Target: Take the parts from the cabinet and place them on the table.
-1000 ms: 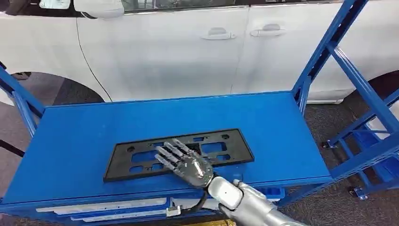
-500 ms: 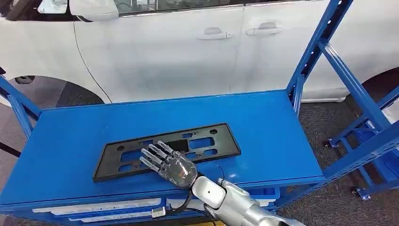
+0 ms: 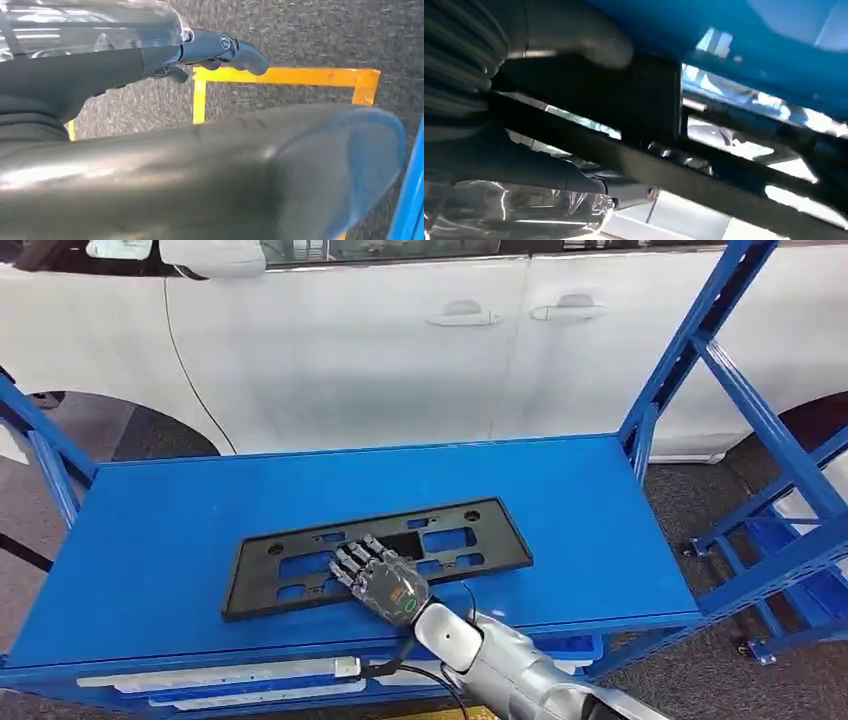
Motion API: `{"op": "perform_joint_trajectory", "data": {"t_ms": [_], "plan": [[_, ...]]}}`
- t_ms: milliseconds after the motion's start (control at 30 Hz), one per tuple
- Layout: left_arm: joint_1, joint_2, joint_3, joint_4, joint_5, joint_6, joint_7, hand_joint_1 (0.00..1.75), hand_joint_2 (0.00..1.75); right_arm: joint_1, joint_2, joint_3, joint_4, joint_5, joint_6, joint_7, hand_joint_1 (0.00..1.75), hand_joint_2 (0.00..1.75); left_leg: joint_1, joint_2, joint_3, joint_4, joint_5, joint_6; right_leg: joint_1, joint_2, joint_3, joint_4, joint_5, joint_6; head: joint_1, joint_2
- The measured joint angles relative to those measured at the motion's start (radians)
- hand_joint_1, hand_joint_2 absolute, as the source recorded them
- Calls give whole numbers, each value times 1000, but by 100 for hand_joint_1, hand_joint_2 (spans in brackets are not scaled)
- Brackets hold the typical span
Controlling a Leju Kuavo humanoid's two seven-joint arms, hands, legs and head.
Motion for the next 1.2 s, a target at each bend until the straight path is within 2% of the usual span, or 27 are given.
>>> {"op": "perform_joint_trajectory", "data": {"t_ms": [33, 67, 100, 200, 233, 267, 300, 367, 400, 433, 467, 500, 567, 600, 633, 700, 767, 800, 867, 900, 933, 967, 1000, 1067, 1100, 1133, 1200], "plan": [[0, 0, 0, 0, 0, 0, 0, 0, 0, -2, 0, 0, 2, 0, 0, 0, 175, 175, 0, 0, 1, 2, -1, -2, 0, 0, 49, -97, 44, -6, 0, 0], [0, 0, -2, 0, 0, -2, 0, 0, 0, -5, 0, -1, 3, 1, 0, 0, 175, 175, -1, -1, 0, 3, -2, -4, 2, -1, 91, -179, 65, -15, 0, 0], [-2, 0, -3, 0, 0, -3, -1, 0, 0, -8, 0, -1, 5, 1, 0, 0, 175, 175, -11, -2, -4, 12, -6, -11, 7, -2, 95, -197, 58, -15, 0, 0], [-2, 0, -10, 0, 0, -5, -2, 0, 0, -8, 1, -3, 6, 1, 0, 0, 175, 175, -5, -2, -3, 4, 0, -27, 10, -1, 91, -197, 61, -27, 0, 0], [-2, 1, -11, 0, 0, -6, -2, 0, 0, -9, 2, -4, 6, 1, 0, 0, 175, 175, -7, -2, -5, 6, -3, -34, 2, -3, 96, -210, 70, -37, 0, 0], [-2, 1, -12, 0, 0, -7, -3, 0, 0, -10, 6, -6, 7, 1, 0, 0, 175, 175, -4, -2, -9, 23, -17, -38, 0, -5, 100, -216, 72, -40, 0, 0], [-3, 0, -13, 0, 0, -7, -3, 0, 0, -12, 6, -8, 8, 1, 0, 0, 175, 175, -2, -1, -29, 68, -50, -44, -1, -7, 100, -217, 74, -44, 0, 0], [-2, 1, -13, 0, 0, -7, -3, 0, 0, -11, 6, -12, 11, 2, 0, -1, 175, 175, 3, -1, -102, 229, -130, -54, -1, -7, 97, -216, 74, -45, 0, 0], [0, 1, -13, 0, 0, -7, -3, 0, 0, -10, 6, -12, 12, 3, 0, -2, 175, 175, 4, -1, -133, 297, -153, -58, -1, -8, 96, -216, 74, -45, 0, 0], [1, 1, -13, 0, 0, -7, -3, 0, 0, -9, 6, -13, 13, 3, 0, -2, 175, 175, 5, -1, -147, 328, -156, -61, -1, -8, 96, -216, 75, -45, 0, 0], [2, 1, -13, 0, 0, -7, -3, 0, 0, -9, 6, -15, 15, 3, 0, -2, 175, 175, 8, -1, -144, 323, -144, -63, -2, -8, 97, -216, 75, -44, 0, 0], [2, 2, -13, 0, 0, -7, -3, 0, 0, -10, 6, -17, 15, 3, 0, -3, 175, 175, 13, -1, -98, 231, -86, -64, -3, -7, 99, -213, 74, -42, 0, 0], [1, 2, -13, 0, 0, -7, -4, 0, 0, -11, 6, -18, 15, 3, 0, -3, 175, 175, 19, 0, 8, 25, -3, -63, -5, -4, 101, -208, 69, -33, 0, 0], [-1, 2, -13, 0, 0, -7, -3, 0, 0, -12, 6, -18, 15, 3, 0, -2, 175, 175, 11, -1, 15, 5, -23, -58, 1, -2, 100, -207, 68, -25, 0, 0], [-3, 2, -13, 0, 0, -7, -4, 0, 0, -14, 6, -19, 16, 3, 0, -2, 175, 175, 10, -5, 14, 3, -16, -43, 2, 0, 98, -205, 69, -19, 0, 0], [-1, 2, -13, 0, 0, -7, -4, 0, 0, -15, 6, -19, 18, 3, 0, -2, 175, 175, 5, -4, 11, 6, -17, -32, -2, 3, 100, -211, 74, -6, 0, 0], [-2, 2, -13, 0, 0, -7, -4, 0, 0, -16, 5, -21, 19, 2, 0, -1, 175, 175, 13, 0, 17, -6, -5, -14, -5, 3, 98, -201, 66, 7, 0, 0], [-4, 2, -13, 0, 0, -8, -5, 0, 0, -17, 5, -22, 20, 2, -1, -1, 175, 175, 12, 1, 15, -8, -2, -8, -4, 0, 81, -164, 36, 8, 0, 0], [-4, 2, -13, 0, 0, -12, -6, 0, 0, -15, 4, -24, 21, 2, -1, -2, 175, 175, 10, 4, 9, -7, 0, -2, -4, 1, 4, -5, -50, 9, 0, 0], [-2, 2, -13, 0, 0, -15, -9, 0, 0, -13, 3, -26, 21, 2, -1, -3, 175, 175, 8, 5, 7, -7, 0, -1, -4, 1, -34, 72, -77, 11, 0, 0], [-1, 2, -13, 0, 0, -16, -13, 0, 0, -12, 2, -26, 22, 2, -1, -5, 175, 175, 7, 5, 5, -6, 0, -1, -4, 1, -58, 119, -83, 11, 0, 0], [0, 2, -13, 0, 0, -19, -18, 0, 0, -12, 2, -26, 23, 2, -1, -8, 175, 175, 7, 5, 6, -5, 0, -1, -4, 1, -54, 109, -65, 10, 0, 0], [0, 2, -14, 0, 0, -23, -24, 0, 0, -12, 2, -27, 24, 2, -1, -9, 175, 175, 7, 4, 6, -4, 0, -2, -4, 1, -30, 59, -30, 7, 0, 0], [-1, 2, -15, 0, -1, -47, -57, 0, 0, -14, 2, -29, 25, 2, -1, -12, 175, 175, 6, 2, 8, 0, -4, -7, -3, 0, 64, -129, 60, -4, 0, 0], [0, 1, -15, 0, -2, -60, -79, 0, 0, -16, 2, -31, 26, 2, -1, -12, 175, 175, 5, 1, 7, 3, -6, -11, -1, 0, 92, -196, 64, -12, 0, 0], [-1, 1, -16, 0, -2, -71, -101, 0, 0, -17, 3, -34, 27, 2, -1, -14, 175, 175, -2, 0, 3, 7, -8, -18, 5, -1, 92, -199, 66, -10, 0, 0], [-2, 1, -16, 0, -2, -82, -139, 0, 0, -16, 4, -44, 27, 2, -1, -26, 175, 175, 1, -1, 2, 5, -6, -30, 6, 1, 88, -198, 66, -18, 0, 0]]}}
